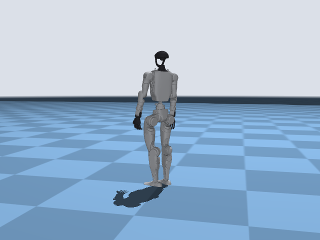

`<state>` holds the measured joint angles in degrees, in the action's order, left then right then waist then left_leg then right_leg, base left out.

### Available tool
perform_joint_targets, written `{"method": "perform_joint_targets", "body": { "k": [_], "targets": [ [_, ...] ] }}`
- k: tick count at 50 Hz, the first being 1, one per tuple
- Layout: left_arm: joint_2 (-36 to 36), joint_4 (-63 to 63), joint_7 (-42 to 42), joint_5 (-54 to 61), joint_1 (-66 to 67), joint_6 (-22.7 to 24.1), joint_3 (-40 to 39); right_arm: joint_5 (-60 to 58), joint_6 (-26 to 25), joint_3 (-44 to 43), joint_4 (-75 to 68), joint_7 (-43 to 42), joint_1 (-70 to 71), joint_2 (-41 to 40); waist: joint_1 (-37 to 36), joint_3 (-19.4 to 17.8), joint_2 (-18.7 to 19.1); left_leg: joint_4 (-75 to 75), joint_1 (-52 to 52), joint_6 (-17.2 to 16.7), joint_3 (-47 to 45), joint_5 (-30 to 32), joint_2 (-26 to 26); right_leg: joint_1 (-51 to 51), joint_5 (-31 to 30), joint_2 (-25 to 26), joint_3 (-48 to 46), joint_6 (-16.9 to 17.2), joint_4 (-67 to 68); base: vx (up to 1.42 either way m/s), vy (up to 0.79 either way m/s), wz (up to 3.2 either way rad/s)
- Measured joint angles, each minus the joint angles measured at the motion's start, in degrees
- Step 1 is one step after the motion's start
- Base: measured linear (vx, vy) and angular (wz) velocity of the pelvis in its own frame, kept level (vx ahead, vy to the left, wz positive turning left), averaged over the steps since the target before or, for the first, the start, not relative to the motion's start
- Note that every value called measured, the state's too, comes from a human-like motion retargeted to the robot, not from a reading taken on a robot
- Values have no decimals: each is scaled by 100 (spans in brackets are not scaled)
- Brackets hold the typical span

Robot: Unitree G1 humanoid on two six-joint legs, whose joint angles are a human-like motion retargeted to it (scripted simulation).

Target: In place motions

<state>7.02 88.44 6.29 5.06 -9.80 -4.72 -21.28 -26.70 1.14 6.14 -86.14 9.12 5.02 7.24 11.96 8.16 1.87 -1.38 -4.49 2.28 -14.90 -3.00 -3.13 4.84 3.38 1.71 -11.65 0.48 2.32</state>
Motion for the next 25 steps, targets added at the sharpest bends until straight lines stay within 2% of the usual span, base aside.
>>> {"method": "perform_joint_targets", "body": {
  "k": [7, 15, 21, 25],
  "targets": [
    [18, -1091, 68, 300, -1437, 127, 75, -174, -282, -786, -715, -413, -1058, 642, 73, 84, 57, -14, -54, -10, -197, -36, 56, 142, -65, 19, 68, -51, 4, -3, -1, -27],
    [141, -1936, 105, -135, -1628, 148, 380, 680, -517, -1419, -1127, -845, -1560, 996, 107, 134, 118, -21, -54, -19, -322, -71, 78, 203, -92, 24, 124, -72, 13, -1, 1, -11],
    [25, -1342, 134, -533, -1088, 329, 500, 1011, -452, -1282, -1126, -815, -1300, 757, -6, 191, 113, -4, -72, -6, -194, -60, 26, 146, -54, -22, 1, -55, 6, 3, 2, 16],
    [13, -92, 151, -991, -593, 203, 581, 1049, -494, -640, -1127, -643, -677, 481, -165, 208, 44, 8, -82, 4, -37, -28, -61, 81, -16, -94, -108, -44, -2, 4, 6, 39]
  ]
}}
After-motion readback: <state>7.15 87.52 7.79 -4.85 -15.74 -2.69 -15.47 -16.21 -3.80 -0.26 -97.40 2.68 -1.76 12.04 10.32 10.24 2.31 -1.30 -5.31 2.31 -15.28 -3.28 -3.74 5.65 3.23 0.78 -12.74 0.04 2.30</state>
